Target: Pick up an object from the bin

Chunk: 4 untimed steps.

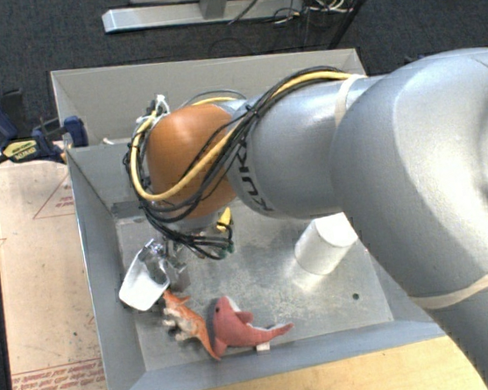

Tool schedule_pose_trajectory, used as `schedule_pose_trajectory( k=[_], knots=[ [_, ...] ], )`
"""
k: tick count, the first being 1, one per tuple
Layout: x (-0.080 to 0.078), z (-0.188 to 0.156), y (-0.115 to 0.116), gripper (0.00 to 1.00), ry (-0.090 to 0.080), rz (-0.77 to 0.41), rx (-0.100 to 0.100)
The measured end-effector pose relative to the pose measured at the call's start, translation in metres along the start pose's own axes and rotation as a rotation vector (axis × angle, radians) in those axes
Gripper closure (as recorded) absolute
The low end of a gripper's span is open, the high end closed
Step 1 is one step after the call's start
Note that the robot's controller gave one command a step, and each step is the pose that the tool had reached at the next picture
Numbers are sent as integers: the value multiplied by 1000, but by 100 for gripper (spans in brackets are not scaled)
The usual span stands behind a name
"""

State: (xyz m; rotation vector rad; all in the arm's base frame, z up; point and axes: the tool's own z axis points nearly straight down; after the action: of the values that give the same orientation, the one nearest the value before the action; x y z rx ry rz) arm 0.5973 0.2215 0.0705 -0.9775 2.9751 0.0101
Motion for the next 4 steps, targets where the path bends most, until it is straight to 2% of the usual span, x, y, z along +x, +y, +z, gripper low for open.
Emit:
schedule_pose_trajectory(
  k=[1, 2, 3, 4],
  knots=[
    [1, -4, 0, 100, 4, 0, -1],
    [2, -21, 1, 100, 5, 1, -2],
    [-1, -32, 0, 100, -4, 1, 1],
    [0, -39, 1, 100, 1, 1, -1]
  ],
)
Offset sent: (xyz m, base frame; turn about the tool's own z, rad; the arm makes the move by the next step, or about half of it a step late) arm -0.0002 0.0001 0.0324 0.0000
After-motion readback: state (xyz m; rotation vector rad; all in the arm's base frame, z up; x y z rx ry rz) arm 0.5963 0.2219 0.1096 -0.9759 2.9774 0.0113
